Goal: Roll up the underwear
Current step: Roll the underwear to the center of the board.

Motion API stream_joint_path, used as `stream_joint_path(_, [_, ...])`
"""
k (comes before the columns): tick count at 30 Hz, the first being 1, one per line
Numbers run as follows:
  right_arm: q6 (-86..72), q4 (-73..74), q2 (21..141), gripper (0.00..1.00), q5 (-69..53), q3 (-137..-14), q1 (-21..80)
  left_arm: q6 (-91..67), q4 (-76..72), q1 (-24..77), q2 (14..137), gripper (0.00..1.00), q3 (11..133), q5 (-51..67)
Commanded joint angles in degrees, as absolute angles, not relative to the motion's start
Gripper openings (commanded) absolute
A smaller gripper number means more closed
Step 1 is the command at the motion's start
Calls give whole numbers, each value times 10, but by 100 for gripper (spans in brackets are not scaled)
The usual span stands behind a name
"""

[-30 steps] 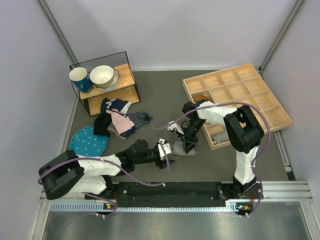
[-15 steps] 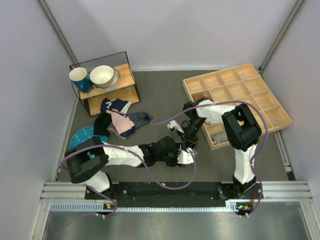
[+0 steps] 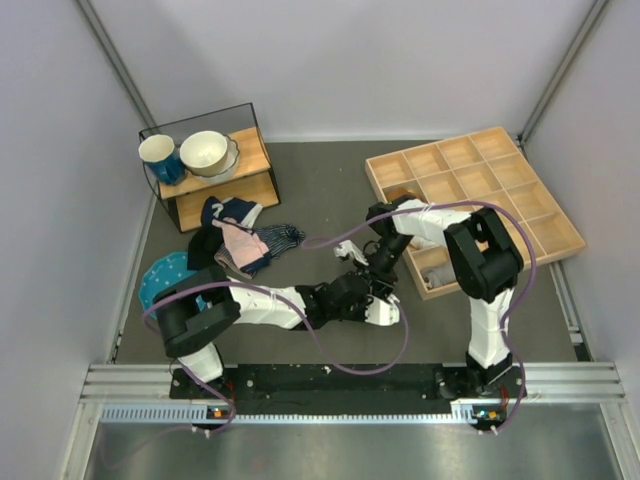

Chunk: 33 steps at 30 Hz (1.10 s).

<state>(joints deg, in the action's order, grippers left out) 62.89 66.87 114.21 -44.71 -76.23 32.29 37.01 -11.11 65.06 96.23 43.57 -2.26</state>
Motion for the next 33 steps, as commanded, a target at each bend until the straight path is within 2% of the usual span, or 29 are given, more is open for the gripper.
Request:
stream_joint_path(1, [635,675,1132,27,-470,-774,309,370,-54,650,992,19,457,-53])
stream_joint_path(4, [628,673,1102,29,-479,-774,296,361,-32,647,995,3,465,-30])
stream_joint_path(6, [616,670,1084,32,-483,-774,280,349,-21,643,991,0,469,-12])
stream_joint_path(14, [517,582,985,47,-413,-731,264,281,73,606,992,0,521,125])
stream_joint_path(22, [462,513,970,66,-389,-683,261,223,185,532,1056,0,620,239])
stream_joint_path(33, [360,497,1059,73,-395,-711,261,170,185,494,1088,0,636,250])
